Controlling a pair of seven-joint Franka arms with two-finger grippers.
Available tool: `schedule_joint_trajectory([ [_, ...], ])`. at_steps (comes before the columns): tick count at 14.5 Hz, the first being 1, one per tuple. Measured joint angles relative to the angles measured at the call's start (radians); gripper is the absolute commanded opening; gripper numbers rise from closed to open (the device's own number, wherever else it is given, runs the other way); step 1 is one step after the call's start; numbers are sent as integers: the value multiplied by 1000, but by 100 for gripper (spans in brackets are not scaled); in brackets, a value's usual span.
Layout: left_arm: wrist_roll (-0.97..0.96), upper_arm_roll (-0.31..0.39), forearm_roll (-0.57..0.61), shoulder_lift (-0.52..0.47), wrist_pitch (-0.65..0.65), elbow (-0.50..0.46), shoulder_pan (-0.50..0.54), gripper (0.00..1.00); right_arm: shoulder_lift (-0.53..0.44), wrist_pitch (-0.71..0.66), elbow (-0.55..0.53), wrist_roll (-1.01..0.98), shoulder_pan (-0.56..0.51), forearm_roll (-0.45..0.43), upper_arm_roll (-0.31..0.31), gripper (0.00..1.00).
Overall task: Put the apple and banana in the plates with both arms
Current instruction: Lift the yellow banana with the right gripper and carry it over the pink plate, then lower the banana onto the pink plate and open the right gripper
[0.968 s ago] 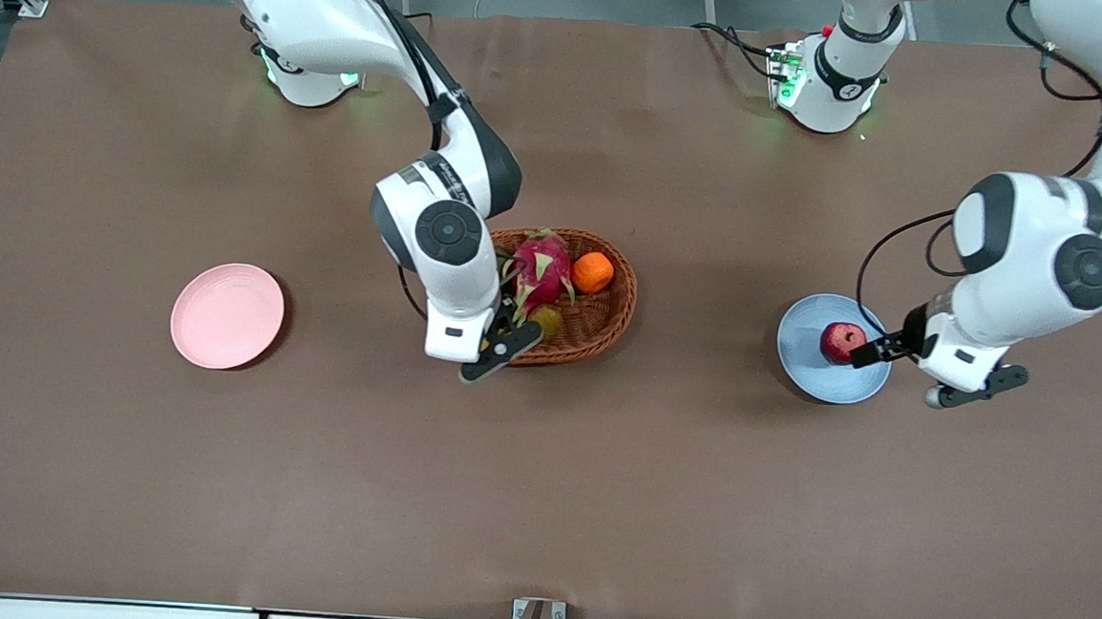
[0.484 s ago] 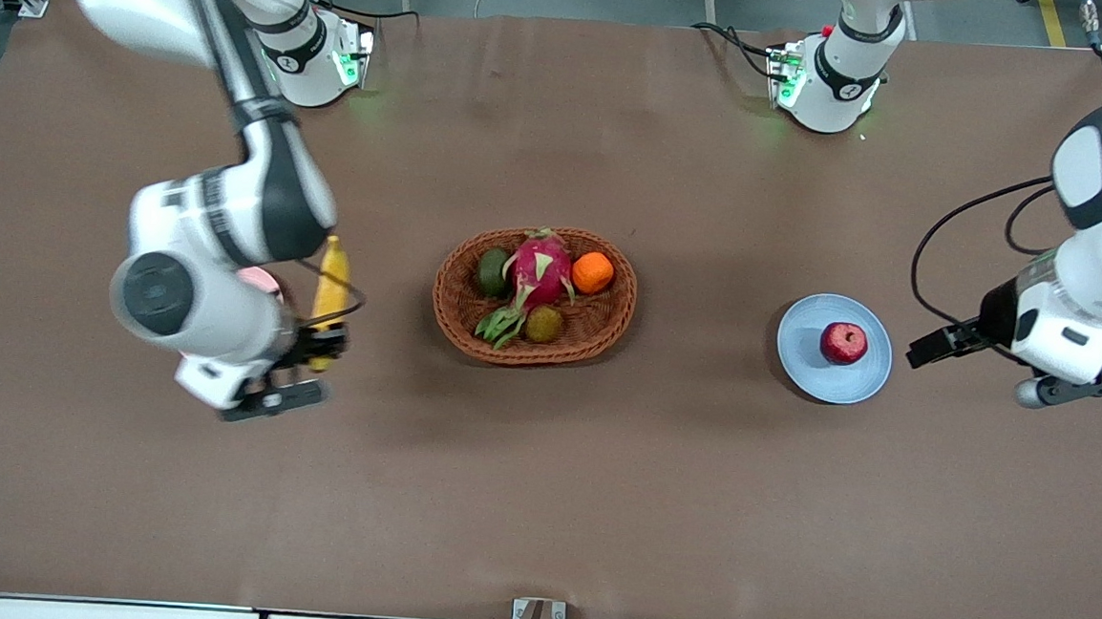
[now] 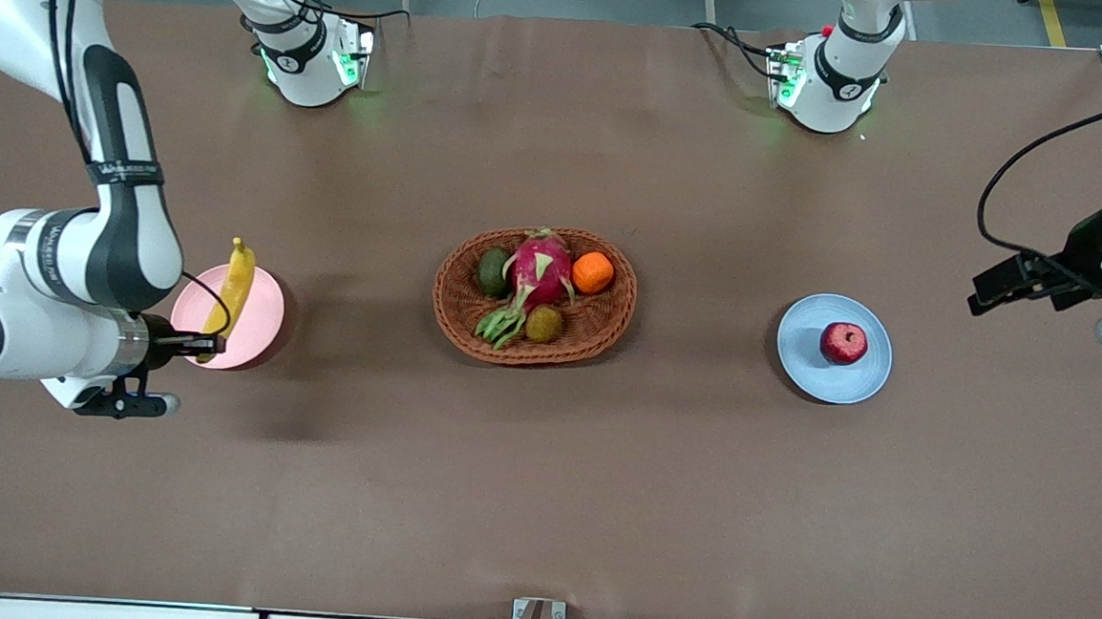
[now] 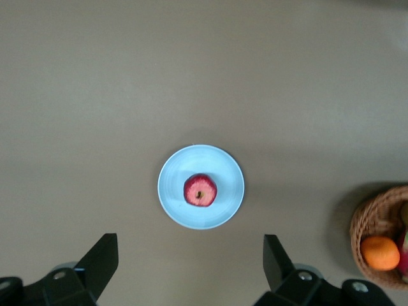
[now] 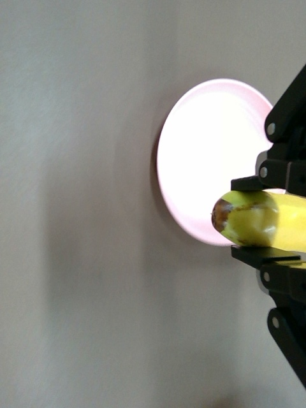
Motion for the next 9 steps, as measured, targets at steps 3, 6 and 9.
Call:
schedule_joint_trajectory([
  [3,38,2,0,-47,-47,3,0,100,6,82,-64,-109,-43,-5,0,11],
  [6,48,6,0,-83,-111,3,-7,100,27,171,-119,-160,-57,-13,0,14],
  [9,48,18,0,-100,-127,-10,-29,100,65,206,-129,-171,-57,-14,1,52],
])
